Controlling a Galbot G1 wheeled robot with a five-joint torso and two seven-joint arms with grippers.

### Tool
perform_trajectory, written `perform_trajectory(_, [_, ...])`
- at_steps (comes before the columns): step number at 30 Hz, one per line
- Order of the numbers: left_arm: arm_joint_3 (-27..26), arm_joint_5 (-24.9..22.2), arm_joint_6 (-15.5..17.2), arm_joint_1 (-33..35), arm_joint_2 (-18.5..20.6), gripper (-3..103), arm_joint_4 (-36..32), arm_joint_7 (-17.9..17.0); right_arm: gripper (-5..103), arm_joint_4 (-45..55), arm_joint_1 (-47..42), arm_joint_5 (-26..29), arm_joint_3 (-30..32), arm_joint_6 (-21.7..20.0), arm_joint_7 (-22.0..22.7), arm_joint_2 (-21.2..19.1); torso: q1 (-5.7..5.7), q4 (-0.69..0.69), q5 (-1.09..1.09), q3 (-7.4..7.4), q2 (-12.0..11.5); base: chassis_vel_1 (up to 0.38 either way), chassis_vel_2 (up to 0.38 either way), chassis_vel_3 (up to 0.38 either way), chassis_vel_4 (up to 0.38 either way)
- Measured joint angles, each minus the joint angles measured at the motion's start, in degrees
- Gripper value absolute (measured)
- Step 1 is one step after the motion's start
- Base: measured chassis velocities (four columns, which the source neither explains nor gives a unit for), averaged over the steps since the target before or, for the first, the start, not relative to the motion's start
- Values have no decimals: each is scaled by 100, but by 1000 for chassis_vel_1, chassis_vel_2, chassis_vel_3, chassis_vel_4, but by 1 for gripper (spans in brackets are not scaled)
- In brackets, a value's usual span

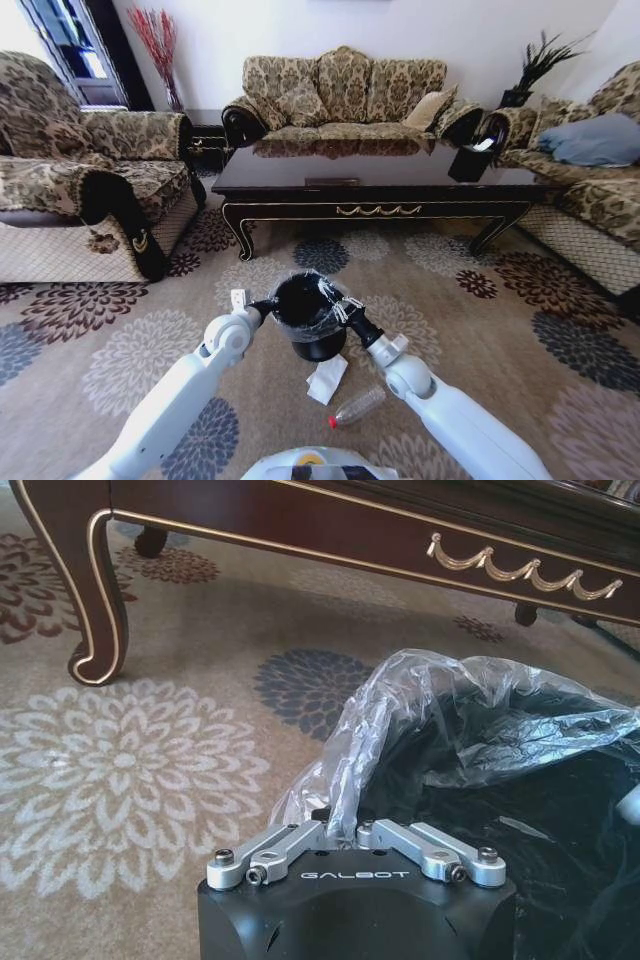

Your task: Move to the front of the table and pick up the trash from the floor, then place it into the trash bin.

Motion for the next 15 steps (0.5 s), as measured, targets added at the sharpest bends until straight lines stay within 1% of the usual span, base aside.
perform_trajectory(2, [-3,2,0,4,2,4,-3,0,26,6,-7,1,7,-3,0,-2,0,0,0,0,0,0,0,0,0])
perform_trajectory(3, [-20,6,1,24,9,4,-18,0,37,24,-39,2,34,-10,0,-12,0,0,0,0,0,0,0,0,0])
perform_trajectory(4, [-43,17,2,54,13,4,-35,0,42,49,-73,5,70,-15,0,-20,0,-1,0,0,0,0,0,0,0])
perform_trajectory(5, [-43,17,2,54,13,4,-35,0,42,49,-73,5,70,-15,0,-20,0,-1,0,0,0,0,0,0,0])
perform_trajectory(7, [-113,45,3,124,26,4,-53,8,54,83,-127,12,138,-20,11,-39,0,-1,-1,0,0,0,0,0,0])
perform_trajectory(8, [-170,68,3,166,43,4,-54,15,54,96,-152,13,175,-26,33,-49,0,-2,0,0,0,0,0,0,0])
perform_trajectory(10, [-341,96,4,256,110,4,-54,24,64,108,-216,14,262,-46,106,-91,0,-1,-1,0,0,0,0,0,0])
perform_trajectory(12, [-395,96,4,276,131,4,-55,26,64,112,-239,16,289,-51,117,-110,0,-1,-1,0,0,0,0,0,0])
perform_trajectory(13, [-707,64,8,380,284,4,-78,40,76,133,-345,54,414,-63,97,-240,0,0,0,0,0,0,0,0,0])
perform_trajectory(14, [-818,46,10,416,348,4,-90,55,76,137,-375,69,453,-66,62,-291,0,-1,0,0,0,0,0,0,0])
perform_trajectory(15, [-1017,16,17,476,465,4,-112,86,81,142,-436,116,536,-68,-33,-421,-1,0,-2,0,0,0,0,0,0])
